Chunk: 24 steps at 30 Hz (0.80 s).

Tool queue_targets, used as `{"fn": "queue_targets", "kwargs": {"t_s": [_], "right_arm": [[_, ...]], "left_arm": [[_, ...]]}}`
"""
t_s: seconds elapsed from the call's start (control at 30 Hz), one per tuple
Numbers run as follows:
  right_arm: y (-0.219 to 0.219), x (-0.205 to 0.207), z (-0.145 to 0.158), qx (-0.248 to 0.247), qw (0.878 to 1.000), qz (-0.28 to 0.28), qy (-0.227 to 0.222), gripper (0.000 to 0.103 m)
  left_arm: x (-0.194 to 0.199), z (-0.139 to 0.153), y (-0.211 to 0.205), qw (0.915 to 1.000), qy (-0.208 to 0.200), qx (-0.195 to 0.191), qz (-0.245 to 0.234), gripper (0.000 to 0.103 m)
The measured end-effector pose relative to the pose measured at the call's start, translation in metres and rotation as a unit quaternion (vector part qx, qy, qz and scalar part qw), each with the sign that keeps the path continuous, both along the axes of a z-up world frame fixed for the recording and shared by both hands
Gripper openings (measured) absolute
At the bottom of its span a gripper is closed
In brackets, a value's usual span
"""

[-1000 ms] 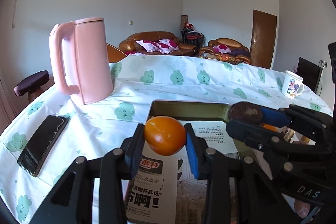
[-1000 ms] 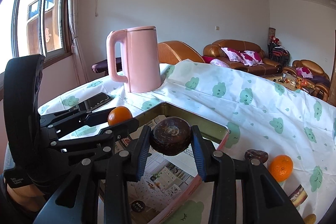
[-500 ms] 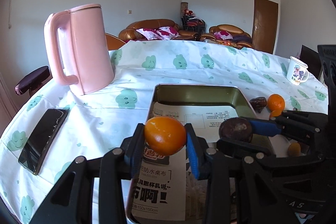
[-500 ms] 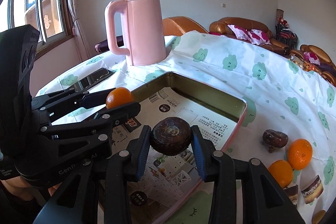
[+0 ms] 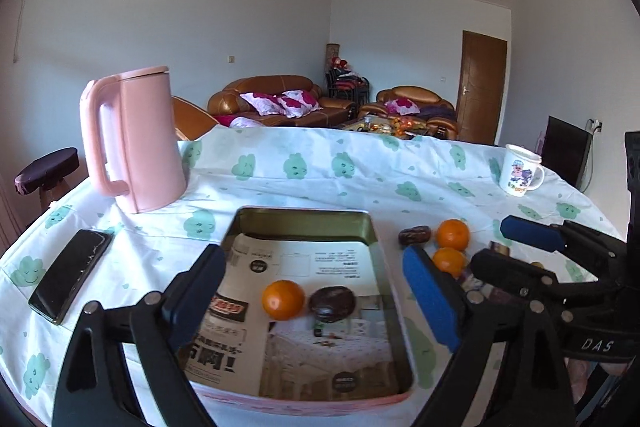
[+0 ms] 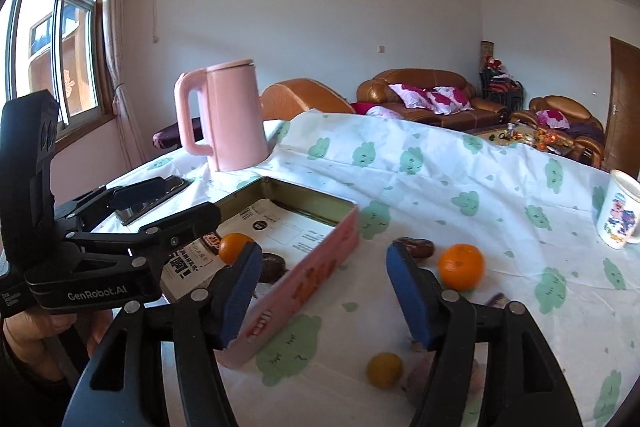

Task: Organize fruits
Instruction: 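Move both open tools back toward the remaining fruits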

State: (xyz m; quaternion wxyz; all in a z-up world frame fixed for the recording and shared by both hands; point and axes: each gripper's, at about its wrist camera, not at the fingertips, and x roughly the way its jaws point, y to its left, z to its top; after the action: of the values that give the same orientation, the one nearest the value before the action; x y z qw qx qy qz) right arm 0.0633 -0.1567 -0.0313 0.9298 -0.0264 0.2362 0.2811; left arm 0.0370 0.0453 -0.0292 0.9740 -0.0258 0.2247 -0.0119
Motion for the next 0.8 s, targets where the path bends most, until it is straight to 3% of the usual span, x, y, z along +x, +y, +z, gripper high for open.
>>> {"fn": "queue_targets", "kwargs": {"t_s": [0.13,0.3,0.43,0.57,0.63,0.8], "right_arm": [[-0.052,0.001,-0.008,-0.04,0.995,-0.09,0.005,0.067],[-0.105,0.017,-0.03,-0.044,0.986,-0.151,0.061,0.067],[-0.118,0.029,-0.044,-0.043,0.983,-0.155,0.094,0.067],[-0.119,0.033,-0.054,-0.042,0.982,-0.148,0.112,0.047],[-0.117,0.035,-0.055,-0.044,0.982,-0.144,0.117,0.046],[-0.116,0.045,-0.063,-0.042,0.98,-0.121,0.153,0.041]], "left_arm": [[0.005,-0.005,-0.047,0.9986,0.01,0.004,-0.052,0.092],[0.016,-0.021,-0.099,0.9929,0.047,0.007,-0.109,0.092],[0.024,-0.031,-0.128,0.9877,0.071,0.014,-0.138,0.088],[0.03,-0.037,-0.142,0.9835,0.088,0.015,-0.157,0.077],[0.033,-0.04,-0.148,0.9803,0.098,0.014,-0.171,0.067],[0.038,-0.051,-0.161,0.9747,0.121,0.023,-0.187,0.06]]}}
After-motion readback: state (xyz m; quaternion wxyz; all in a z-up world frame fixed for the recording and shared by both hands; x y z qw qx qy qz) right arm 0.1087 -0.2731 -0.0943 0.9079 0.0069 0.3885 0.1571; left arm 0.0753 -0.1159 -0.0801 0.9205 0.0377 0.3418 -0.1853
